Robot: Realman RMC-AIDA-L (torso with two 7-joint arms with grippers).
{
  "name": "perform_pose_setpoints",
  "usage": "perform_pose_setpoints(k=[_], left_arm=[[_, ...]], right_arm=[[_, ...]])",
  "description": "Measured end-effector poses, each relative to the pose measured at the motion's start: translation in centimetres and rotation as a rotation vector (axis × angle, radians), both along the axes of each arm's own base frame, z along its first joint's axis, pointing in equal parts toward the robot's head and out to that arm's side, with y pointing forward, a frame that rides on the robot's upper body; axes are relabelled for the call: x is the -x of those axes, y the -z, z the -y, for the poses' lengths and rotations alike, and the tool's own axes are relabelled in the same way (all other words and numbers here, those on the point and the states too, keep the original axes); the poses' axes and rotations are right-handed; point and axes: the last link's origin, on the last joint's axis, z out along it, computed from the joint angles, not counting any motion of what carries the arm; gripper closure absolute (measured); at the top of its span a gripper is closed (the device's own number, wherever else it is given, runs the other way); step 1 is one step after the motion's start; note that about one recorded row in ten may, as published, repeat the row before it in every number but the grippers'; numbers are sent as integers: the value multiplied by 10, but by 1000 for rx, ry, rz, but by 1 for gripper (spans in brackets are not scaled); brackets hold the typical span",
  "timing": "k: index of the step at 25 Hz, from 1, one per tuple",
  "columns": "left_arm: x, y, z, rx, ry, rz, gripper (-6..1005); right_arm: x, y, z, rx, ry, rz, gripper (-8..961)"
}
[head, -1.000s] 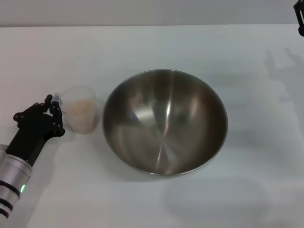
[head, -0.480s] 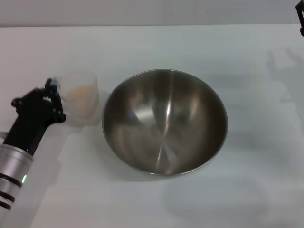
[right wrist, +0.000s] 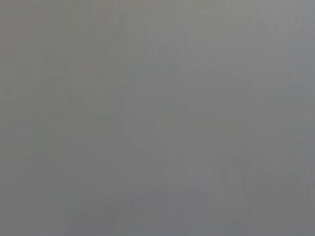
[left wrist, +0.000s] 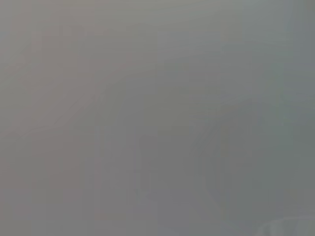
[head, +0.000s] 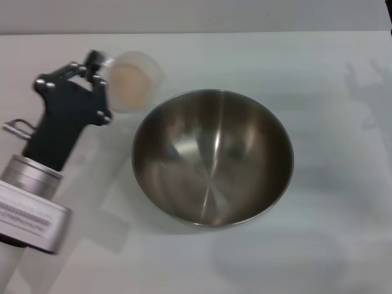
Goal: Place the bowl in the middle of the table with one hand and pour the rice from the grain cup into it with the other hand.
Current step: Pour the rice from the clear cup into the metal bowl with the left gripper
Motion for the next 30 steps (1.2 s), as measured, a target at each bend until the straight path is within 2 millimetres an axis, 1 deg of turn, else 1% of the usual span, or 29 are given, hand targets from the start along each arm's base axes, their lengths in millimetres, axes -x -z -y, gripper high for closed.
perform_pose_setpoints(k=[3, 8, 9, 10, 18, 22, 26, 30], left_arm=[[-12, 9, 4, -64, 108, -191, 977], [-25, 25, 13, -178, 282, -491, 977], [-28, 30, 17, -223, 334, -579, 977], [-28, 30, 17, -223, 334, -579, 976], [-31, 42, 22, -444, 477, -934, 976], [-31, 45, 25, -550, 521, -1071, 976], [-31, 46, 26, -639, 553, -1169, 976], [-32, 47, 29, -704, 589, -1229, 976]], right_arm=[[0, -1, -1, -3, 4, 1, 420], [0, -3, -2, -26, 12, 14, 420], [0, -3, -2, -29, 13, 14, 420], [0, -4, -2, -30, 14, 13, 420], [-1, -3, -2, -30, 17, 12, 419], [-1, -3, -2, -29, 20, 13, 419], [-2, -4, -2, -34, 28, 10, 419], [-4, -4, -3, -37, 41, 5, 419]])
